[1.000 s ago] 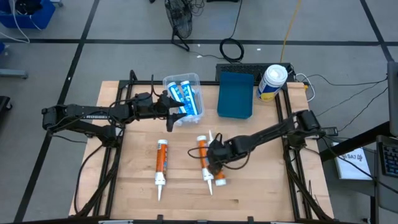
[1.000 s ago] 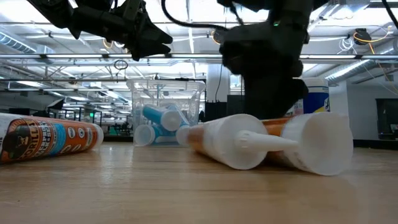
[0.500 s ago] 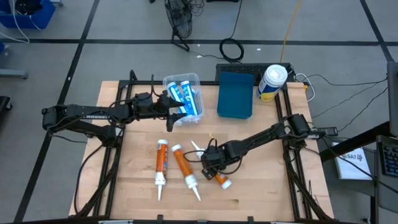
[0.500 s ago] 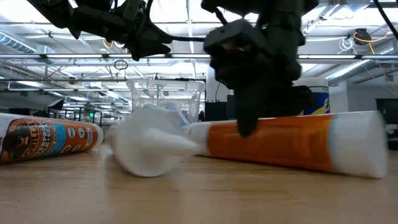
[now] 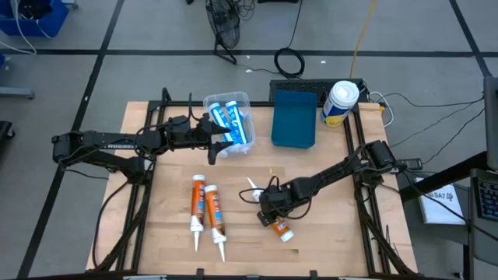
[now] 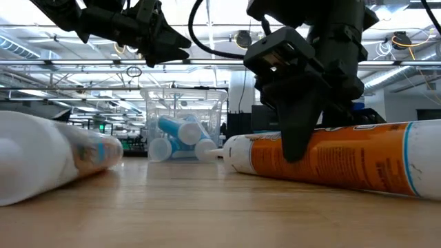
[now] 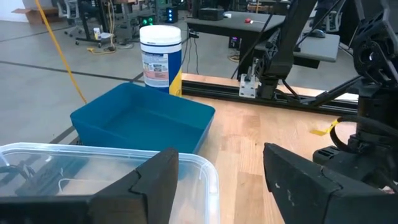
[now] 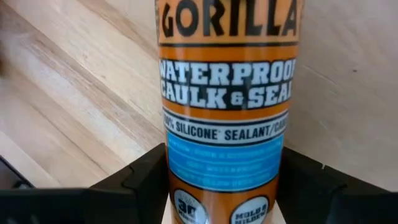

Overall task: Pick & place silicon tubes, Sealant and Lysol wipes
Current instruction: Put the right orange sealant into the blue bin

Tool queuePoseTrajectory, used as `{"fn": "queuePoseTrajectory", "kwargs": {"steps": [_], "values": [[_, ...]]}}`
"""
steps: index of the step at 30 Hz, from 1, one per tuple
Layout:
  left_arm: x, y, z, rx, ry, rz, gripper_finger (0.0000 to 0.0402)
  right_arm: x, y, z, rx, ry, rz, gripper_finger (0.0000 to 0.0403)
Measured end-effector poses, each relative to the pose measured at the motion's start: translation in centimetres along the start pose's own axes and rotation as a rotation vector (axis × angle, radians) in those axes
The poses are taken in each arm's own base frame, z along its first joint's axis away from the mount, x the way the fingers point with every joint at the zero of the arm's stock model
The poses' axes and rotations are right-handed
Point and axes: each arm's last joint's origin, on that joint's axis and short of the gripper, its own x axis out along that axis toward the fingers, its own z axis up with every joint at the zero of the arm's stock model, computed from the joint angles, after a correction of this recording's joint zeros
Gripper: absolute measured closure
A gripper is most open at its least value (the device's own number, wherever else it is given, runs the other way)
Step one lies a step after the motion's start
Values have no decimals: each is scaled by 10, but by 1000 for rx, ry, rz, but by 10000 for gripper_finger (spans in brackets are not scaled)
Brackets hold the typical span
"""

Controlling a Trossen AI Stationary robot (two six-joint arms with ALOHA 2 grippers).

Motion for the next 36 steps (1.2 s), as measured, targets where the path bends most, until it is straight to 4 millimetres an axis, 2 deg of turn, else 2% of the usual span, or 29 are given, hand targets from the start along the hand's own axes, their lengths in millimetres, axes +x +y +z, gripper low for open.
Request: {"fn": "queuePoseTrajectory", "kwargs": {"steps": [4,10,18,23,31,36], "values": [[0,0,0,0,0,0,174,0,-2,2,7,-19,-19,173],[0,0,0,0,0,0,168,-1,-2,2,-7,-10,-16,200],[0,0,0,0,0,0,169,-11,2,-7,-89,-55,26,201],[0,0,0,0,0,0,174,-42,12,-15,-172,-241,119,203],[0,0,0,0,0,-1,165,-93,12,-30,-303,-550,157,204],[0,0,0,0,0,-1,169,-110,8,-31,-452,-705,151,205]]}}
